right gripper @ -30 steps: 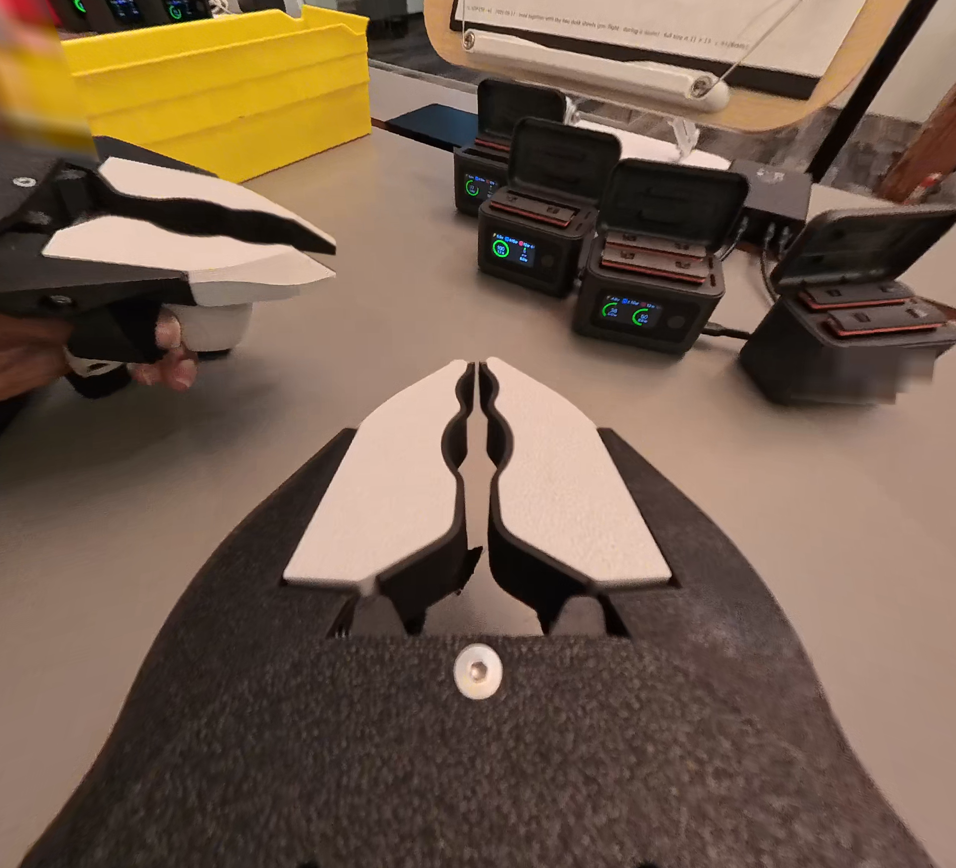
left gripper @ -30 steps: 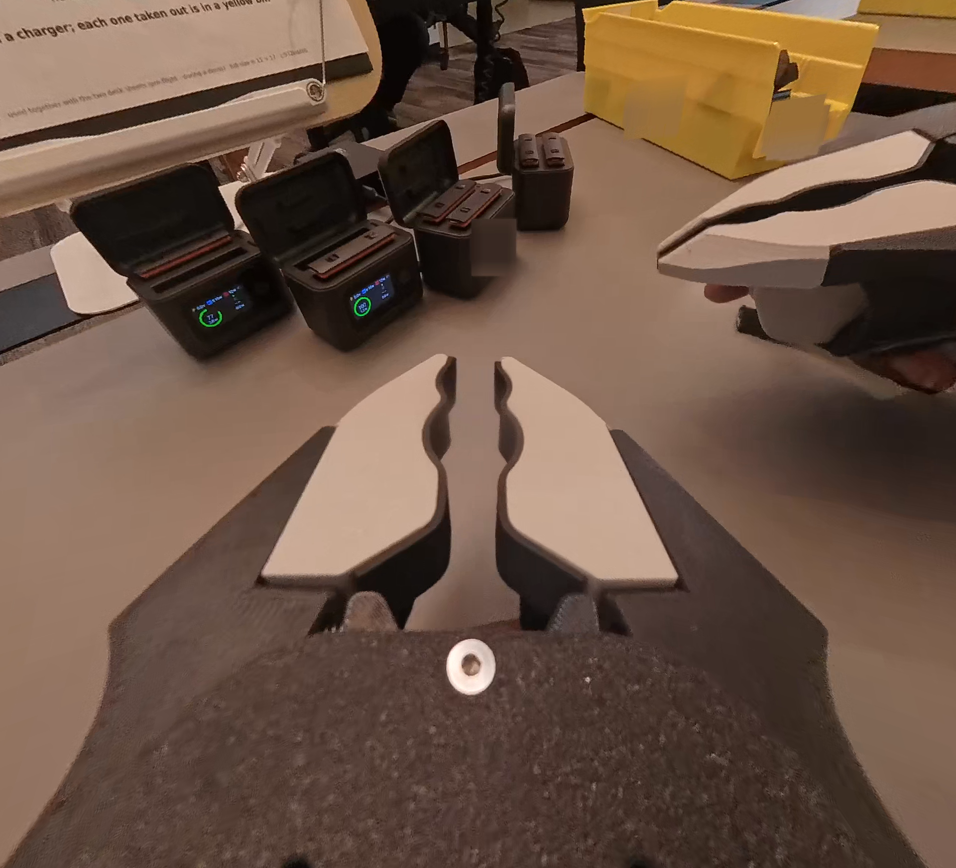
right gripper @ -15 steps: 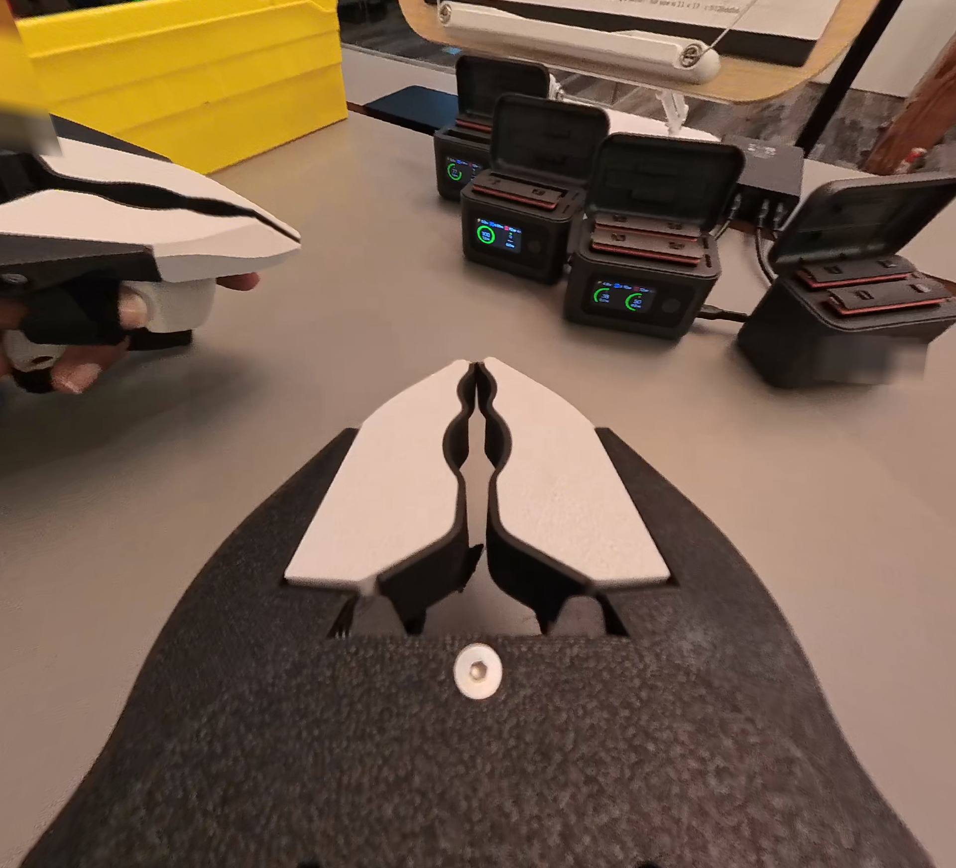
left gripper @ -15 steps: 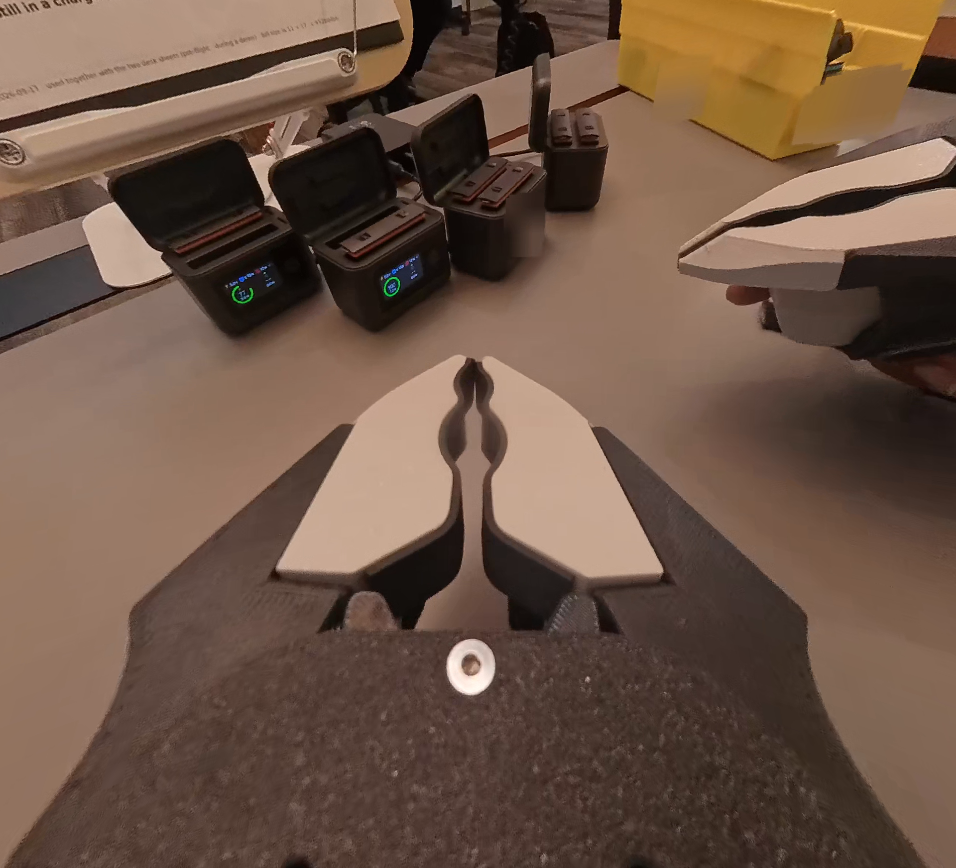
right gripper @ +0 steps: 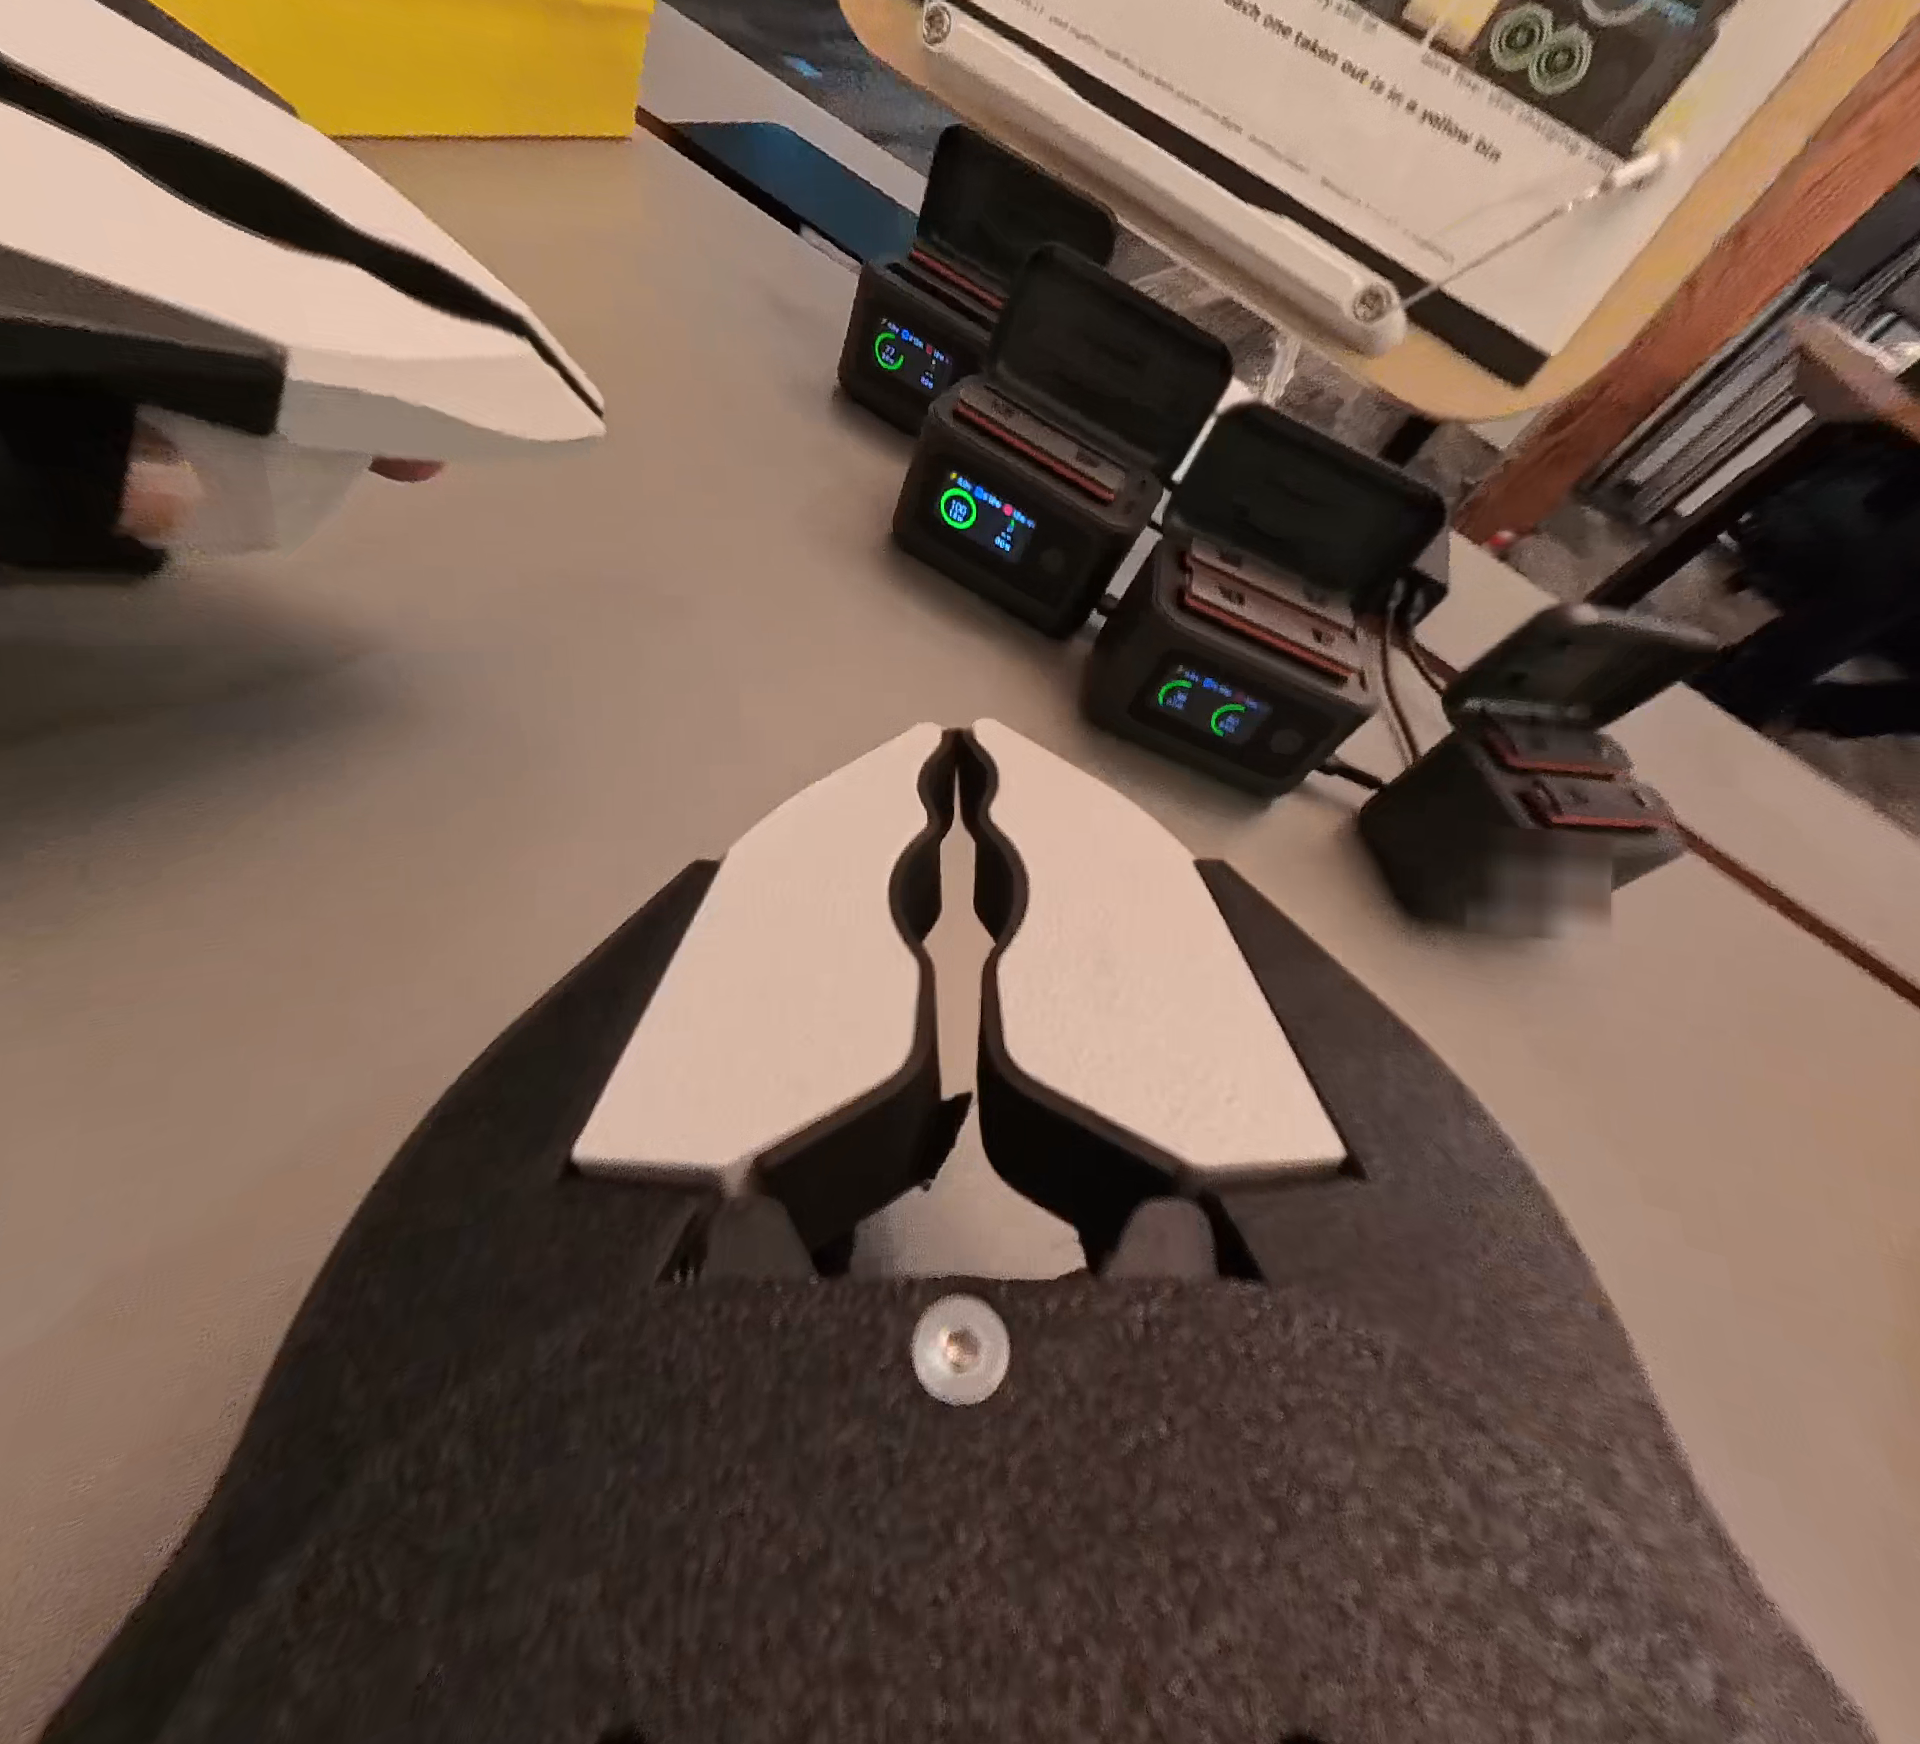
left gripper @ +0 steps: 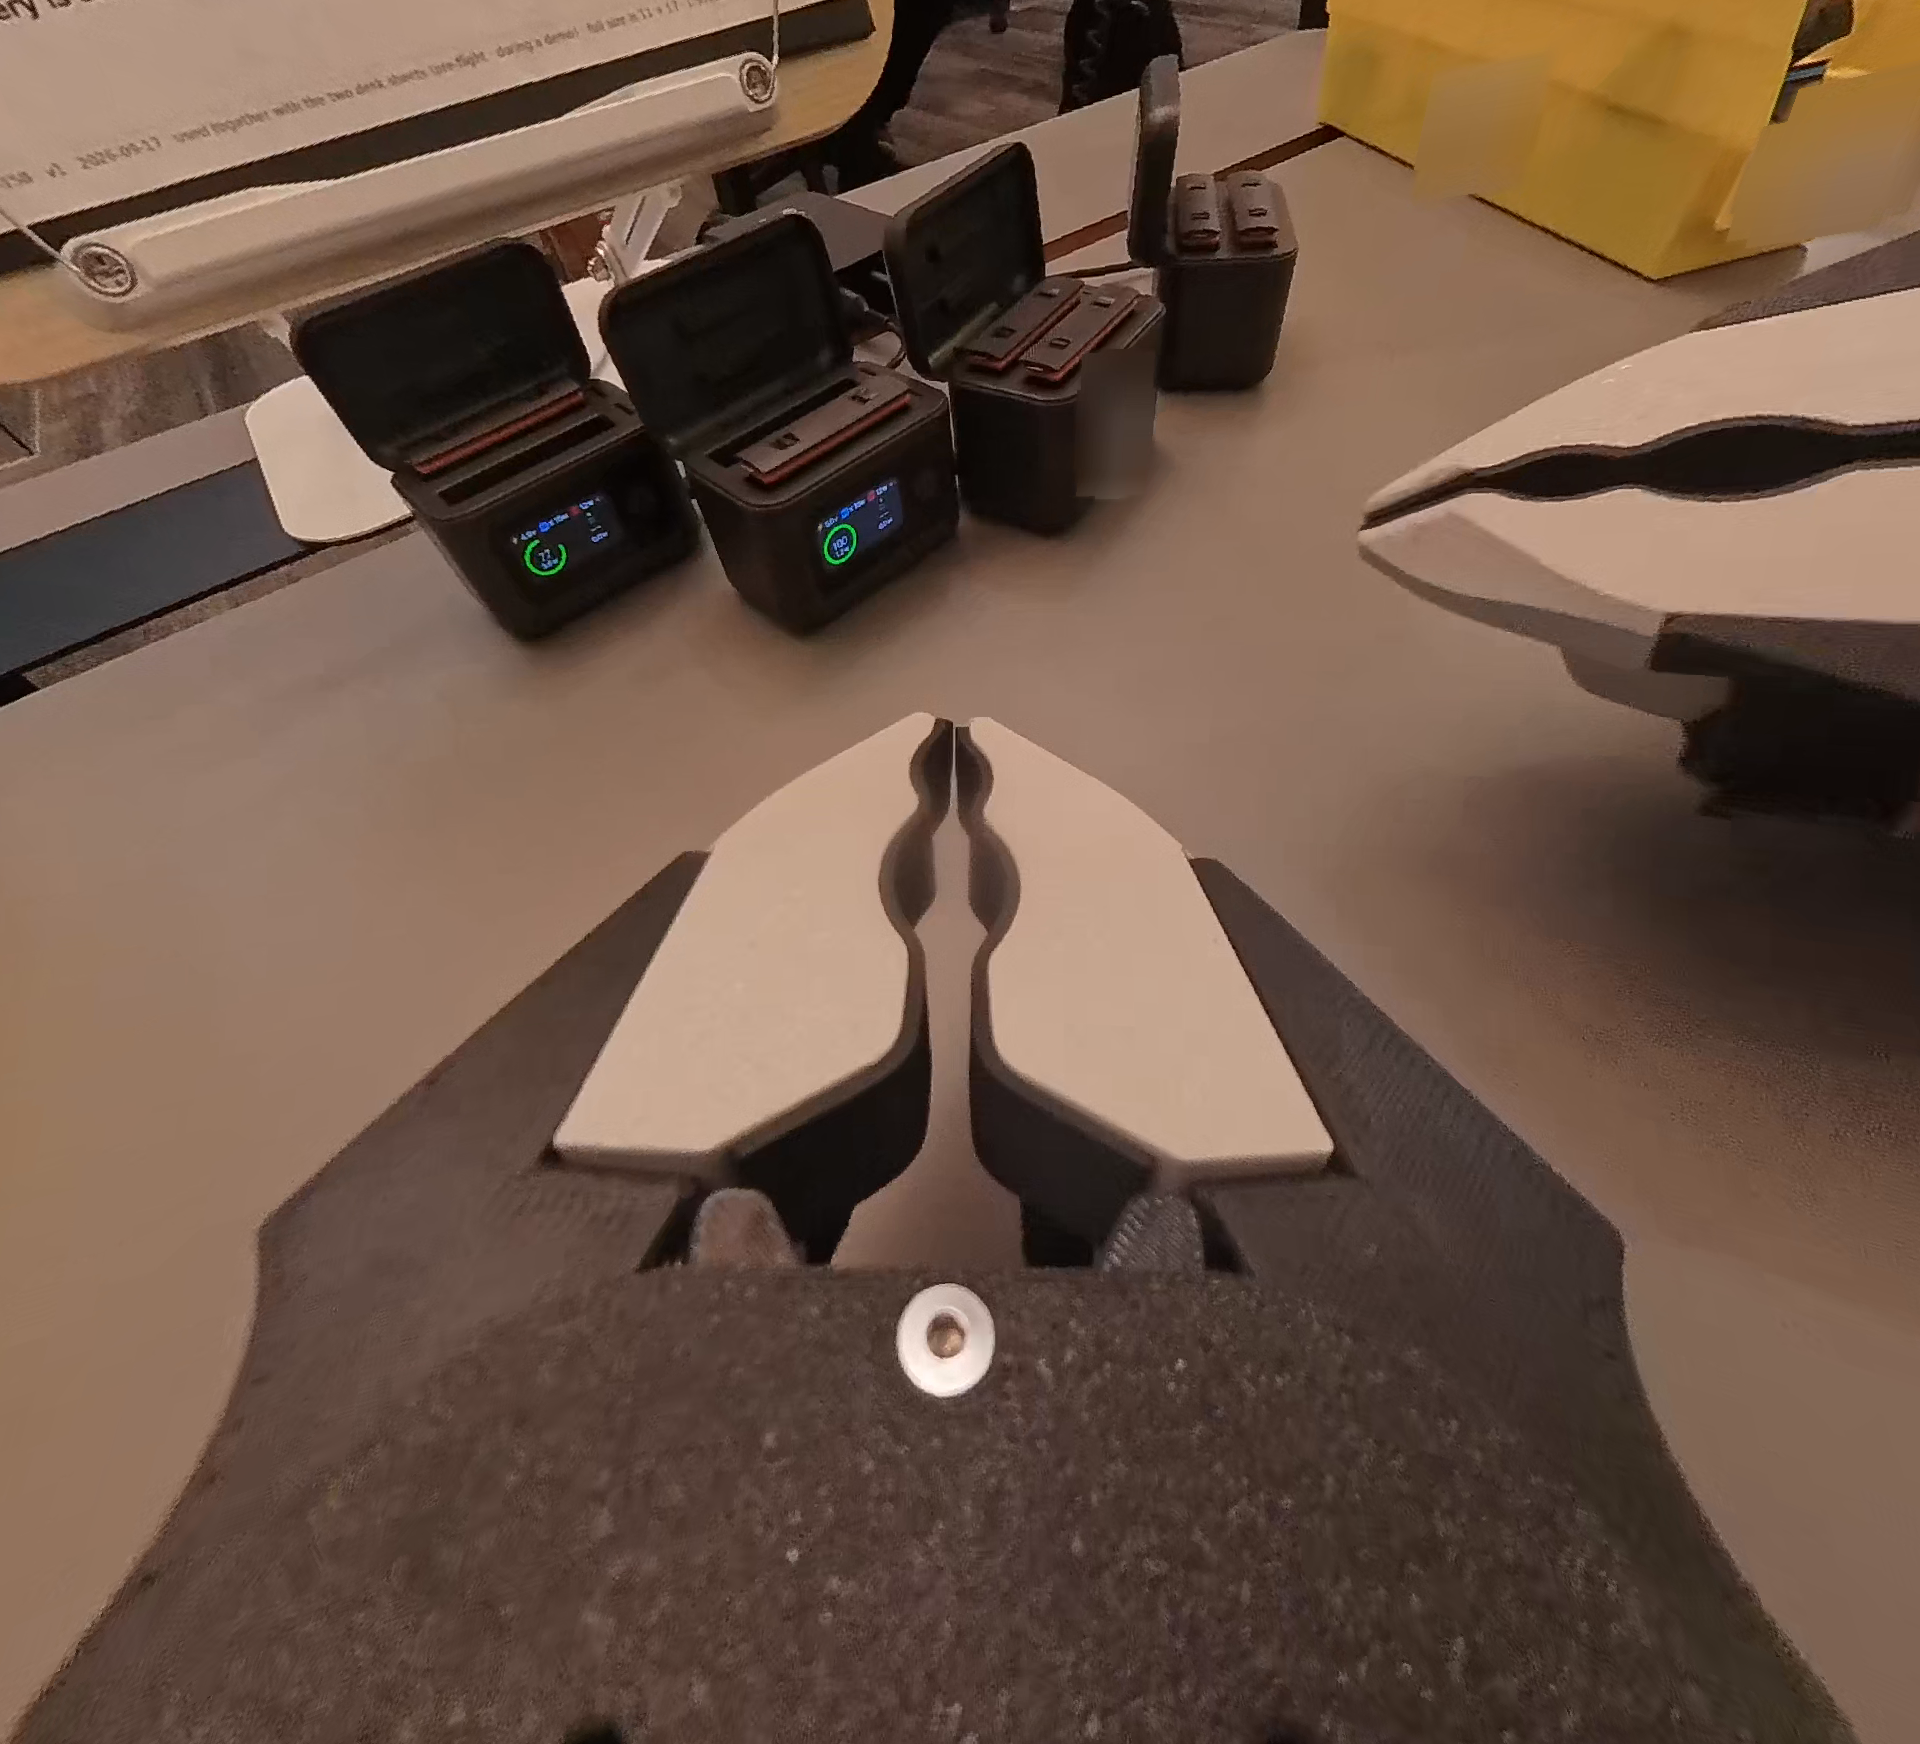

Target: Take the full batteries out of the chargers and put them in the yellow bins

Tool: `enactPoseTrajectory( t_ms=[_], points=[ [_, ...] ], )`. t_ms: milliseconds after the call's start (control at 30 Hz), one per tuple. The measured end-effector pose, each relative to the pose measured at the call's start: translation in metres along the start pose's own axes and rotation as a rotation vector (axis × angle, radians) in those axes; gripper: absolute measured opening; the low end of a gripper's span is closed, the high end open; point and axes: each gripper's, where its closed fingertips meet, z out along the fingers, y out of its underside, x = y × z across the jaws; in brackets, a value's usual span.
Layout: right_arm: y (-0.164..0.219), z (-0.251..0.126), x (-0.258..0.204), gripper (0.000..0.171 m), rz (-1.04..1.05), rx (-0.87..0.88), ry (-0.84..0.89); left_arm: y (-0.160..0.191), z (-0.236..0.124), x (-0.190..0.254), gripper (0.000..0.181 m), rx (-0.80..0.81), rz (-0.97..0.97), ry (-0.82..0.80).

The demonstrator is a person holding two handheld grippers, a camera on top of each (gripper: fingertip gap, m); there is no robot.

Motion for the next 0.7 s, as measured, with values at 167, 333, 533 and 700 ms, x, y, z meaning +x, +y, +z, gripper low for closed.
enactPoseTrajectory(
  t_ms=[167,333,533,700],
  points=[
    [-0.015,0.027,-0.002,0.000,0.028,0.004,0.015,-0.001,0.000,0.002,0.002,0.005,-0.010,0.021],
    [-0.015,0.066,-0.005,0.003,0.188,-0.068,-0.019,-0.002,-0.002,0.004,0.003,0.013,-0.008,0.028],
    [-0.006,0.104,0.002,0.002,0.255,-0.150,0.014,-0.001,-0.001,0.006,0.003,0.010,-0.018,0.040],
    [-0.009,0.107,0.005,0.000,0.244,-0.139,0.041,-0.001,-0.001,0.007,0.004,0.010,-0.020,0.047]
  ],
)
